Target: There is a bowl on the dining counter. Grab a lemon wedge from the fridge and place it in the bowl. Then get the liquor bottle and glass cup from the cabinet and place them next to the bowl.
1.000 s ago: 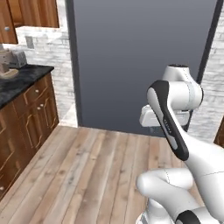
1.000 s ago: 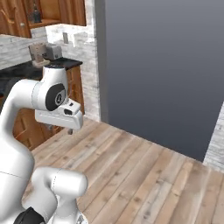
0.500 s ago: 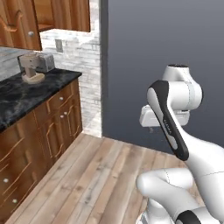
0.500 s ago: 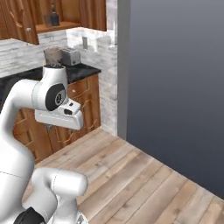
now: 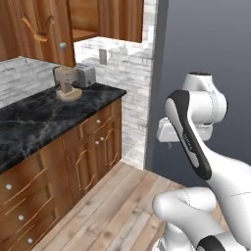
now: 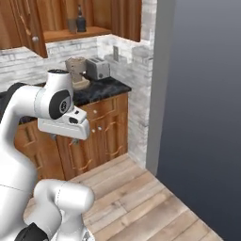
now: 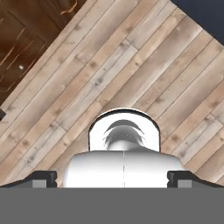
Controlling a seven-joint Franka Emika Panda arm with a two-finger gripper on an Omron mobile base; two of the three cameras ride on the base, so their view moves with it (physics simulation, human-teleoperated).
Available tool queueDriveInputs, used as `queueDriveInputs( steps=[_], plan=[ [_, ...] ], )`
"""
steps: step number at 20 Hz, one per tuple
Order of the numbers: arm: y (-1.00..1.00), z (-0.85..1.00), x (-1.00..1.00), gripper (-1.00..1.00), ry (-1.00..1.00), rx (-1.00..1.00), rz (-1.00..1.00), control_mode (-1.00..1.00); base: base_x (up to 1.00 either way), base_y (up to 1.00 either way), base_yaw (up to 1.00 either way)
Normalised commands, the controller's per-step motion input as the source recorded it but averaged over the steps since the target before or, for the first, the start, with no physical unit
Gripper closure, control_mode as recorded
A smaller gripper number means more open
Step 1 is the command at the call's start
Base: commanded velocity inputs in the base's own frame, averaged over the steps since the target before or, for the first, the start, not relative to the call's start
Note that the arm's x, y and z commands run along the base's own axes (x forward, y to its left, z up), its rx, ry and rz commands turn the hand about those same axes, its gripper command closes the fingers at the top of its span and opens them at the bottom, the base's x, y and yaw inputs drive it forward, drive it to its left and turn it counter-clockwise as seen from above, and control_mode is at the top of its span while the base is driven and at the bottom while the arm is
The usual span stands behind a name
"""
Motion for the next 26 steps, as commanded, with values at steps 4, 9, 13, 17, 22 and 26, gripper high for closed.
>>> queueDriveInputs(
  steps=[4, 9, 13, 17, 22, 26],
  plan=[
    [0.0, 0.0, 0.0, -1.0, 0.0, 0.0, 0.0, 1.0, 1.0, 0.0, 0.4],
    [0.0, 0.0, 0.0, -1.0, 0.0, 0.0, 0.0, 1.0, 1.0, -0.06, 0.4],
    [0.0, 0.0, 0.0, -1.0, 0.0, 0.0, 0.0, 1.0, 1.0, -0.28, 0.36],
    [0.0, 0.0, 0.0, -1.0, 0.0, 0.0, 0.0, 1.0, 1.0, -0.53, 0.34],
    [0.0, 0.0, 0.0, -1.0, 0.0, 0.0, 0.0, 1.0, 1.0, -0.38, 0.4],
    [0.0, 0.0, 0.0, -1.0, 0.0, 0.0, 0.0, 1.0, 1.0, -0.03, 0.51]
  ],
)
